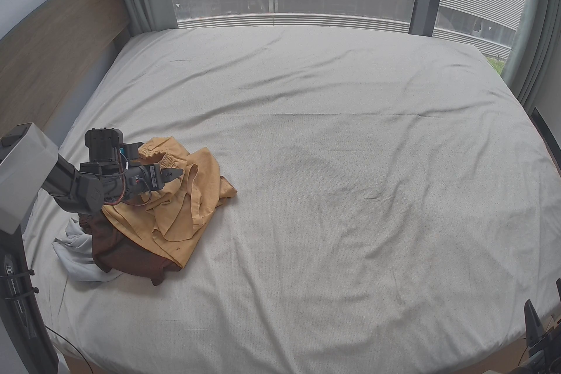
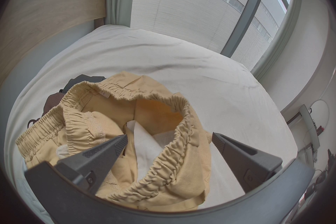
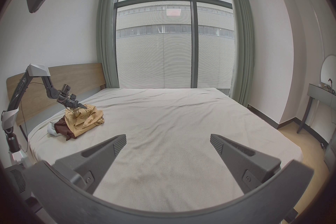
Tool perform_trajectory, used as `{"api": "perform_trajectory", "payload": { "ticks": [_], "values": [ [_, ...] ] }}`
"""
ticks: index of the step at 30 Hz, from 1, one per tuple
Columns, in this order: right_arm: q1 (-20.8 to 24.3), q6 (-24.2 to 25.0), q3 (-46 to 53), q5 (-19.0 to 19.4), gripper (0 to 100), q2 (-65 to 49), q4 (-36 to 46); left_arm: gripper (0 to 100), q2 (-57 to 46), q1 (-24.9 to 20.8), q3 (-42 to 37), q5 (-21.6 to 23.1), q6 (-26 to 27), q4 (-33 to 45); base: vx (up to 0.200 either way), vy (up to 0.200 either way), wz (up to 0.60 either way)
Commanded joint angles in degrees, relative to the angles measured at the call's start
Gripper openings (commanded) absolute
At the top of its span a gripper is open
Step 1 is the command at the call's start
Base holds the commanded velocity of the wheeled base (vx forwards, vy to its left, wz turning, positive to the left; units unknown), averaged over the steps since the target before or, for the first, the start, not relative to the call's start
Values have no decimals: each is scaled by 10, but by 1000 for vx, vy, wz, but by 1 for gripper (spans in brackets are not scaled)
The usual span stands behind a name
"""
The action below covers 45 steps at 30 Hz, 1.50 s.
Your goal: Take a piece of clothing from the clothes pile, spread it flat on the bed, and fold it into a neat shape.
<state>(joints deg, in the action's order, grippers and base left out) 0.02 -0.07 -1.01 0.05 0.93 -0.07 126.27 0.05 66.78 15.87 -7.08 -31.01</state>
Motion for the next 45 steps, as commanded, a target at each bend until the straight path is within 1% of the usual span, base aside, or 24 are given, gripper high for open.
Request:
{"api": "perform_trajectory", "payload": {
  "ticks": [1, 5, 15, 27, 28, 39, 41, 44, 45],
  "values": [
    [1, 0, 10, 0, 100, -7, 0, 100, -4, -1, 5, 1, -1, 0, 0, 0, 0],
    [1, 0, 10, 0, 100, -7, 0, 100, -1, -14, 33, 6, -4, 2, 0, 0, 0],
    [1, 0, 10, 0, 100, -7, 0, 100, 24, -41, 68, 5, -8, 5, 0, 0, 0],
    [1, 0, 10, 0, 100, -7, 0, 100, 48, -44, 77, -2, -3, 3, 0, 0, 0],
    [1, 0, 10, 0, 100, -8, 0, 0, 49, -44, 80, -2, -3, 4, 0, 0, 0],
    [1, 0, 10, 0, 100, -7, 0, 0, 63, -39, 84, -2, -4, 3, 0, 0, 0],
    [1, 0, 10, 0, 100, -7, 0, 0, 55, -37, 79, -1, -15, 5, 0, 0, 0],
    [1, 0, 10, 0, 100, -7, 0, 0, 35, -30, 66, 2, -47, 3, 0, 0, 0],
    [1, 0, 10, 0, 100, -7, 0, 0, 21, -26, 53, 6, -65, 3, 0, 0, 0]
  ]
}}
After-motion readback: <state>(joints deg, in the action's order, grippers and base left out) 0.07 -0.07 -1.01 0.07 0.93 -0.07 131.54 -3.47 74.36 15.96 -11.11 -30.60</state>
